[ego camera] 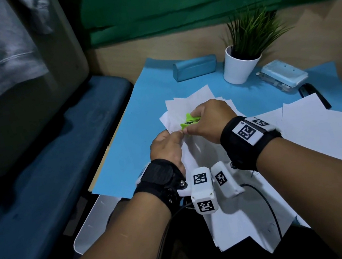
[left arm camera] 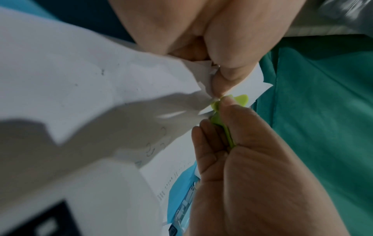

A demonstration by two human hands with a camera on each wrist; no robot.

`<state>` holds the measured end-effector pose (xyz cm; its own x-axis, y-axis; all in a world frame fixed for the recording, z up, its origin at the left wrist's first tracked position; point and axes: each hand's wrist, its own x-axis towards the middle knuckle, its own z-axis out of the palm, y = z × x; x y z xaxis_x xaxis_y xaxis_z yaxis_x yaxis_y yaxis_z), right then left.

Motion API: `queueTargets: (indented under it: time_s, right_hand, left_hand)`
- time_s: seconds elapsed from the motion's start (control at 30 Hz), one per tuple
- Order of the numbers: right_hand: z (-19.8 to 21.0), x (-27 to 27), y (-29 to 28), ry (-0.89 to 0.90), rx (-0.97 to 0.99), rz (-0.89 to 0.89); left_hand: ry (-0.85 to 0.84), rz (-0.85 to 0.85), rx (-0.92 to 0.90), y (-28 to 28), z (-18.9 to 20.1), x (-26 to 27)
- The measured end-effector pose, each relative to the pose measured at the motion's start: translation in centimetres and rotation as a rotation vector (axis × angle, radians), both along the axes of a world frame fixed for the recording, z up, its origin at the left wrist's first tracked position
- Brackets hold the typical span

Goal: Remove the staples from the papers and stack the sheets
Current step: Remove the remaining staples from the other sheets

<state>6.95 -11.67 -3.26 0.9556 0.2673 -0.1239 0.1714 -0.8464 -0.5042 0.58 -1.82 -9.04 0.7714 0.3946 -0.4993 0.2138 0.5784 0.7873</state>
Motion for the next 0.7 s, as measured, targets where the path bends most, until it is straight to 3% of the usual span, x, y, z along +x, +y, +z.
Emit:
queueTargets:
  time_s: [0.23, 0.37, 0.53, 0.7]
  right_hand:
    - [0.0, 0.1, -0.1, -0.023, -0.043, 0.046]
    - [-0.7, 0.2, -0.2, 0.002, 0.037, -0.003]
    - [-1.5, -0.1, -0.6, 0.321, 0.581, -0.201]
    - [-2.0, -0.9, -1.4, 0.618, 0.962, -0.423]
  left_hand:
    - [-0.001, -0.008, 0.03, -0.2, -0.1, -0.1]
    - [0.004, 0.004, 0.032, -0.3, -0.1, 0.1]
    - [0.069, 0.017, 0.014, -0.6, -0.4, 0.5]
    - [0.134, 0.047, -0.016, 0.3, -0.5, 0.7]
